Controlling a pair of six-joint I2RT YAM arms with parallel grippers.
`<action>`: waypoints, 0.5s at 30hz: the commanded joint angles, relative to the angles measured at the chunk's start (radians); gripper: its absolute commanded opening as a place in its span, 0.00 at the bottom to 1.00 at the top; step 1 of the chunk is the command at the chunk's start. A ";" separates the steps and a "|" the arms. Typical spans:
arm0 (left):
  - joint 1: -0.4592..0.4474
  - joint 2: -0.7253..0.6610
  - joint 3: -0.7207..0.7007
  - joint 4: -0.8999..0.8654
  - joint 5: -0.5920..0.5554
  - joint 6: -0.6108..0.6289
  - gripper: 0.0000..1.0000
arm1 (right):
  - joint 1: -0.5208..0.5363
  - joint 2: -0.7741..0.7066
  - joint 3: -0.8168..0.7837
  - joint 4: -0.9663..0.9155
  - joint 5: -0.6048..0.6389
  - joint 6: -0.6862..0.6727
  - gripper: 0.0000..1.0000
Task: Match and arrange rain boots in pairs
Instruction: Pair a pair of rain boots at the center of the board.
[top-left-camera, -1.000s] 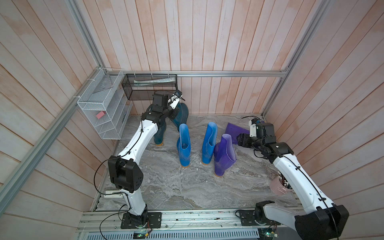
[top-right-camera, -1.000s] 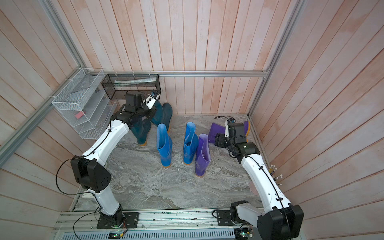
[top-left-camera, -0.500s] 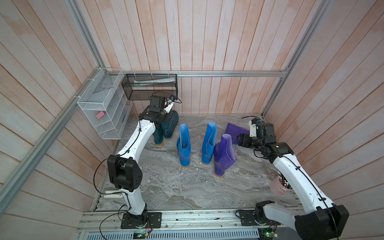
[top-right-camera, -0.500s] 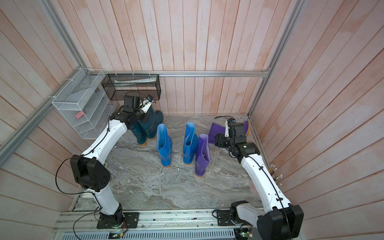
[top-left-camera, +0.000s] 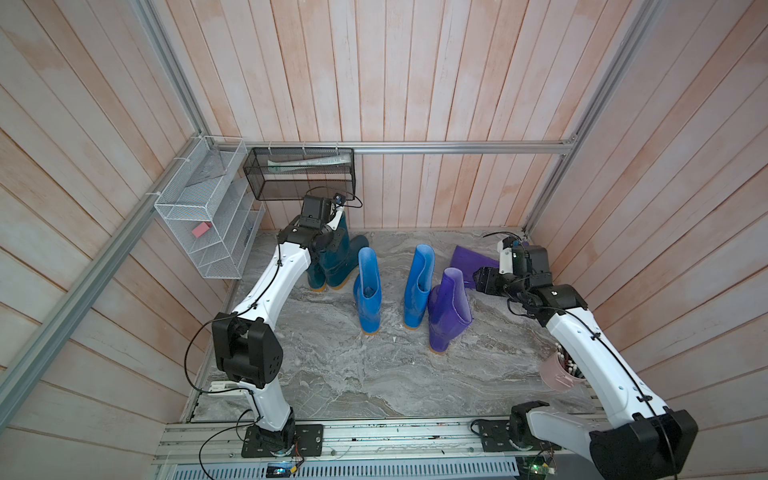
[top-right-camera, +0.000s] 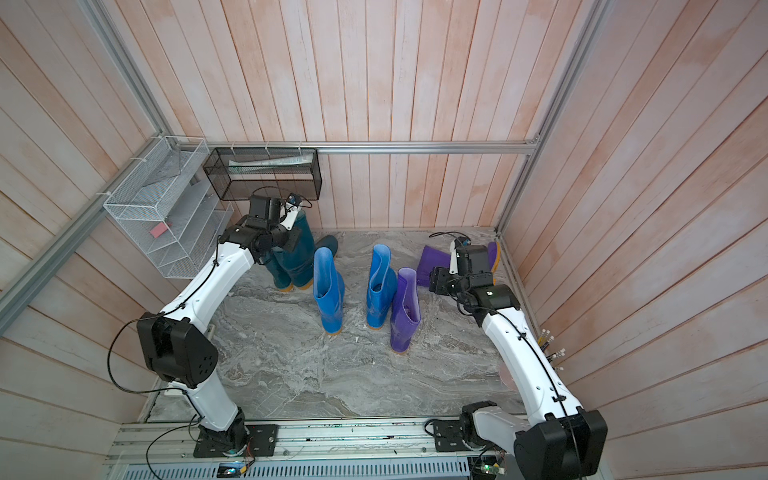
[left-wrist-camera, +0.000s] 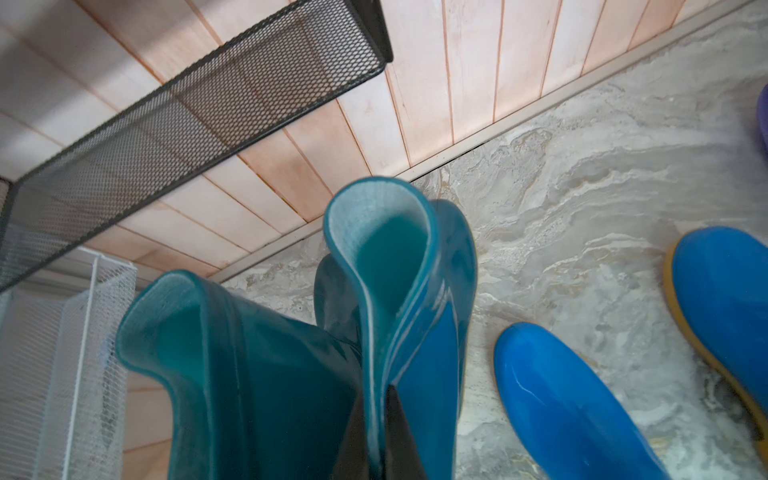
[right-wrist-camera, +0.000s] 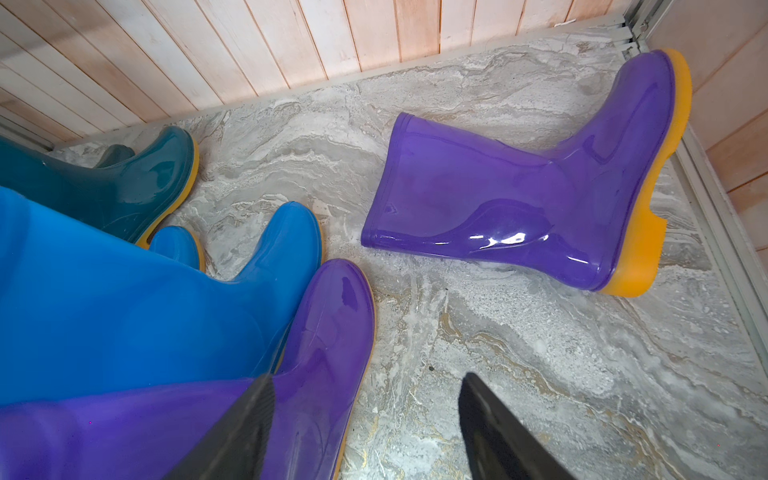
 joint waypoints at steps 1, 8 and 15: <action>-0.015 -0.067 0.038 0.028 -0.049 -0.180 0.00 | 0.006 0.002 0.016 -0.014 -0.015 -0.004 0.72; -0.039 -0.048 0.051 -0.038 -0.059 -0.315 0.00 | 0.005 0.000 0.008 -0.010 -0.022 -0.001 0.72; -0.040 -0.027 0.060 -0.068 -0.113 -0.374 0.00 | 0.006 -0.009 0.004 -0.015 -0.018 -0.003 0.72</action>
